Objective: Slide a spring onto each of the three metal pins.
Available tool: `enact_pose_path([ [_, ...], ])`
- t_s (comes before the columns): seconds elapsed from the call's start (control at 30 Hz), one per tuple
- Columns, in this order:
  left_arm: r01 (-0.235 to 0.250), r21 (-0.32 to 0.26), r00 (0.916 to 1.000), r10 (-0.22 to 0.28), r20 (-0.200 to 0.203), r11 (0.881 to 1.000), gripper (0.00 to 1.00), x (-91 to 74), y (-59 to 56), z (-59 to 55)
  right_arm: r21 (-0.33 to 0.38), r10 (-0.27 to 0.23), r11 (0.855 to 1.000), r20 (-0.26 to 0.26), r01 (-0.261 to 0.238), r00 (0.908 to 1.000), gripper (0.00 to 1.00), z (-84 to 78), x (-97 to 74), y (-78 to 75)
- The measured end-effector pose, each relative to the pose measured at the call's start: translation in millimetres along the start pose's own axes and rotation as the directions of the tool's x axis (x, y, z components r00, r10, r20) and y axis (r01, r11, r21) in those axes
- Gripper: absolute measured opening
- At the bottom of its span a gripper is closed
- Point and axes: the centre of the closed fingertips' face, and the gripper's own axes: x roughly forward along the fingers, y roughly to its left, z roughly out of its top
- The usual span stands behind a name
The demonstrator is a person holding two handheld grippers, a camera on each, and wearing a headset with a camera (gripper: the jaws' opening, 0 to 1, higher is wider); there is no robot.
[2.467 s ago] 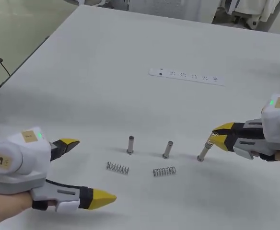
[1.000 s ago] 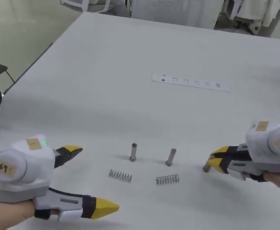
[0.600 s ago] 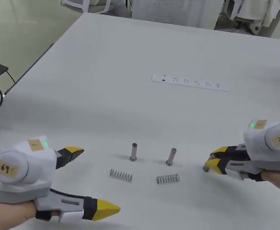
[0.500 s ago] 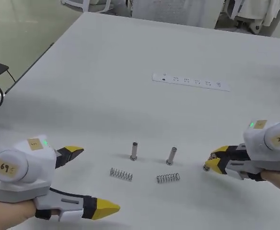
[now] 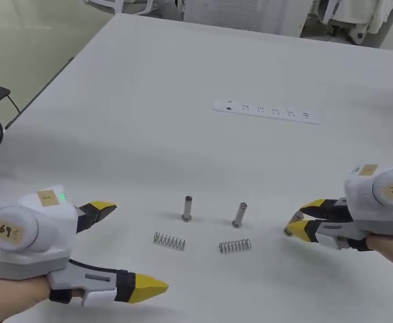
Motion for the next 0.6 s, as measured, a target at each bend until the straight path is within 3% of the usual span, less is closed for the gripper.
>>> enact_pose_path([
  [0.6, -0.002, -0.004, 1.0000, 0.002, 0.007, 1.000, 0.98, -0.1, 2.3, 1.7, 0.060, 0.013, 0.998, 0.004, -0.014, 0.9999, 0.30, -11.0, -8.0, 6.7],
])
